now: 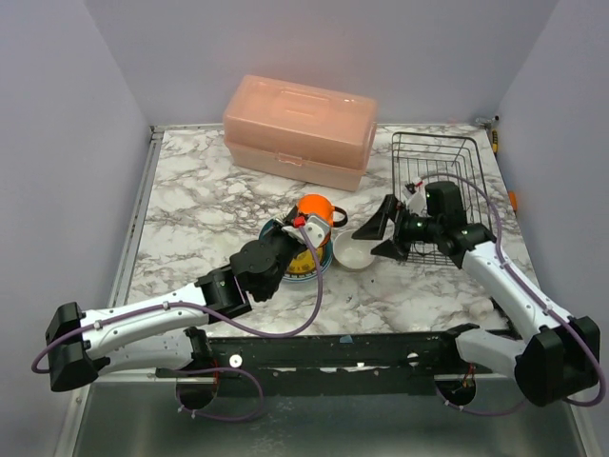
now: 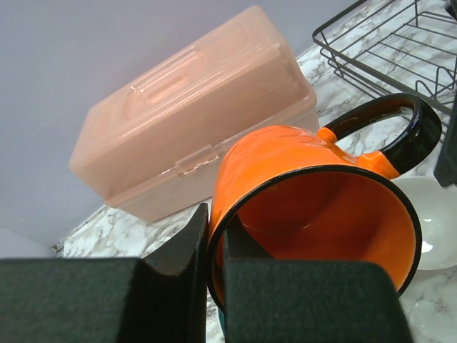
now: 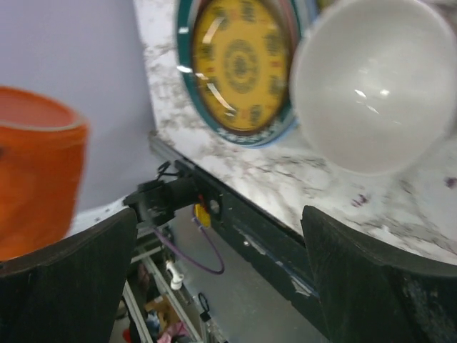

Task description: Load the mixed dishes into the dish rack

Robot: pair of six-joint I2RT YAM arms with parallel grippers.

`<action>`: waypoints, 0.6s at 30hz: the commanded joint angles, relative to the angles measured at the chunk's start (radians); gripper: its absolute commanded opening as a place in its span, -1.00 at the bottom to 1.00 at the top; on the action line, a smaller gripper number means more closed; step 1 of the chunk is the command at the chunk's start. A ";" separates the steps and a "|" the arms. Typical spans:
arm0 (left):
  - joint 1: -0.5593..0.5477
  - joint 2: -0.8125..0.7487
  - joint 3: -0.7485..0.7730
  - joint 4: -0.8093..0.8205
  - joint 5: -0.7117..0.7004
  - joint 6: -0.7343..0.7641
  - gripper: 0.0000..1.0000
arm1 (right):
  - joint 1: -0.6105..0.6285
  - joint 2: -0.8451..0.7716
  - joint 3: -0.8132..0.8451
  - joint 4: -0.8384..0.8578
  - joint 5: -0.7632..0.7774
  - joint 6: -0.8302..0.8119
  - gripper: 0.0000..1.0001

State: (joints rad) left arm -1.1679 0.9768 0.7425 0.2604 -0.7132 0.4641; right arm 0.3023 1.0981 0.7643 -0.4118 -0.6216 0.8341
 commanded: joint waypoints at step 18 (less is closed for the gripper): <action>-0.010 -0.003 -0.074 0.198 0.088 0.154 -1.00 | 0.046 0.094 0.121 0.490 -0.533 0.320 0.61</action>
State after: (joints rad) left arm -1.1687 0.9874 0.7048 0.2989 -0.6884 0.5457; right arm 0.3141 1.1786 0.8940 -0.0834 -1.1004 1.0248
